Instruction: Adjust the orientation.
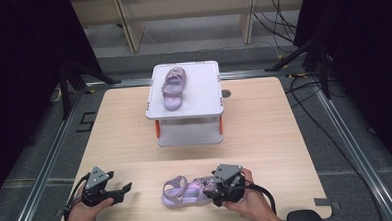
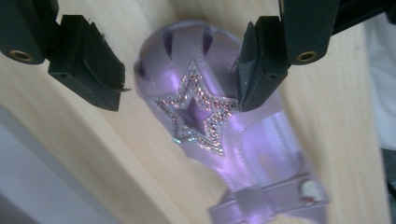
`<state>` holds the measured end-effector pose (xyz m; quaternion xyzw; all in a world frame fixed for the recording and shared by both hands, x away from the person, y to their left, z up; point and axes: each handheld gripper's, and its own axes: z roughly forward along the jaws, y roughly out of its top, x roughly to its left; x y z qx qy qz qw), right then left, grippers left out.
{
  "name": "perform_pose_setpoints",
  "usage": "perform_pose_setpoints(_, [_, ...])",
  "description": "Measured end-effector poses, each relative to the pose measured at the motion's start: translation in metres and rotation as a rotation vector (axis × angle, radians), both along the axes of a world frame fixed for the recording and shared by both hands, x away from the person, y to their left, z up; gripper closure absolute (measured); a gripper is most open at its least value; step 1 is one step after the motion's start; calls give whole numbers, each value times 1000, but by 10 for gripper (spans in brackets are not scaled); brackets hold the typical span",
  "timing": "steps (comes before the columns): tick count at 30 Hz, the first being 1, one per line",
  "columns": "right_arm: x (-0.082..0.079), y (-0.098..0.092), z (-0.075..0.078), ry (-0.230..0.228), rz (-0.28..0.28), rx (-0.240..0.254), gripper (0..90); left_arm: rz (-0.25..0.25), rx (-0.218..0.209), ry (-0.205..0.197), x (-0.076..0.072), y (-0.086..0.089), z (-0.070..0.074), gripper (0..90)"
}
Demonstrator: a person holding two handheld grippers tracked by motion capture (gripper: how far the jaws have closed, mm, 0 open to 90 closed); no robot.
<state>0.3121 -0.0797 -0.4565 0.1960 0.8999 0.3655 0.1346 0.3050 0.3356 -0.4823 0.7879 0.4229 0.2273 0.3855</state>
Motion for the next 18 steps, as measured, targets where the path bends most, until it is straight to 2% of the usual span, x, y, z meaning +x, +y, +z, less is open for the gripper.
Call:
perform_pose_setpoints(1, [1, -2, 1, -12, -13, -8, 328, -6, 3, -4, 1, 0, 0, 179])
perform_pose_setpoints(2, [3, -4, 1, -16, -27, -11, 330, 6, -26, -1, 0, -1, -1, 179])
perform_pose_setpoints(6, [9, -9, -1, -18, -59, 8, 323, 1, -20, 2, 0, -2, -1, 179])
perform_pose_setpoints(7, [12, -9, -2, -29, -57, 8, 321, -9, 0, 1, 1, -1, -1, 179])
perform_pose_setpoints(9, [16, -10, -2, -34, -68, 12, 321, -3, -14, 3, 1, -3, -2, 179])
perform_pose_setpoints(11, [21, -12, -3, -50, -89, 14, 332, -7, -14, 0, 1, -3, -2, 179])
perform_pose_setpoints(12, [23, -12, -4, -56, -96, 8, 347, -1, -9, 13, 1, -3, -2, 179])
perform_pose_setpoints(13, [26, -11, -5, -67, -102, 5, 360, -12, -5, 2, 2, -2, -2, 179])
perform_pose_setpoints(16, [30, -8, -9, -49, -91, 4, 355, -15, 5, -2, 2, -1, 0, 179])
perform_pose_setpoints(17, [30, -8, -8, -44, -90, 13, 355, -2, -18, 1, 0, -2, -1, 179])
perform_pose_setpoints(18, [30, -9, -7, -47, -87, 22, 356, -4, -20, -1, 1, -2, -1, 179])
